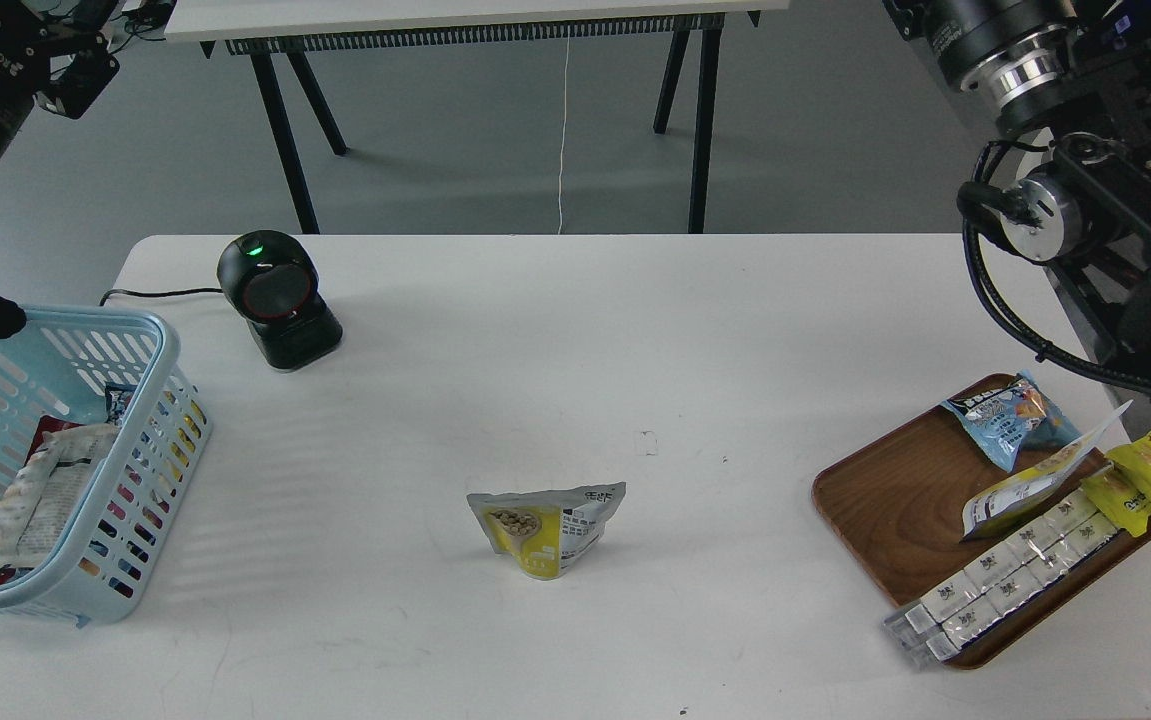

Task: Scan snack and place in basket
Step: 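Retract the right arm back beside the tray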

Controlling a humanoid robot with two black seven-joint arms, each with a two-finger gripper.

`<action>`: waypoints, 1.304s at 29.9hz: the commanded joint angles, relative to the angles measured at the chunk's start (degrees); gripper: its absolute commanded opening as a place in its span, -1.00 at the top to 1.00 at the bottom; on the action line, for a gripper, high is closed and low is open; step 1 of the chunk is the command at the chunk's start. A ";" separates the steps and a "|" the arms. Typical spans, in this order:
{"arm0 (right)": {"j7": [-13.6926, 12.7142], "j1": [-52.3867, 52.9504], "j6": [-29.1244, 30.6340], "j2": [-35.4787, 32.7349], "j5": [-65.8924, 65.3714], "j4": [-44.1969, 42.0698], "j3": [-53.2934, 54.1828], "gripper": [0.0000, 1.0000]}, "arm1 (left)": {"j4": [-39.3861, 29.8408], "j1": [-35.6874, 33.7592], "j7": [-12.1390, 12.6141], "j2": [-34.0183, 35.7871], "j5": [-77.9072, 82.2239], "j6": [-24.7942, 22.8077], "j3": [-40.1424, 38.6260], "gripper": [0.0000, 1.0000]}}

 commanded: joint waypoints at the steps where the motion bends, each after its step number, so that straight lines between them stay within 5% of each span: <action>1: 0.00 -1.03 6.45 -1.19 0.10 0.00 0.78 -1.00 | 0.16 -0.81 0.00 -0.03 -0.03 0.00 0.10 -1.00; 6: 0.00 -2.35 13.31 -2.86 0.10 0.09 2.45 -1.00 | 0.16 -2.13 0.00 0.06 0.23 0.00 0.19 -1.00; 12: 0.00 -2.61 13.50 -2.95 0.10 0.09 2.98 -1.00 | -1.86 -5.73 0.00 -0.56 11.28 0.00 0.02 -1.00; 25: 0.00 -2.61 13.85 -5.84 0.10 -1.32 3.86 -1.00 | -24.36 -14.61 0.00 3.75 63.21 0.00 0.10 -1.00; 39: 0.00 -3.40 13.50 -5.68 0.36 -1.76 4.65 -1.00 | -15.41 -28.23 0.00 -1.44 61.23 0.00 -0.51 -1.00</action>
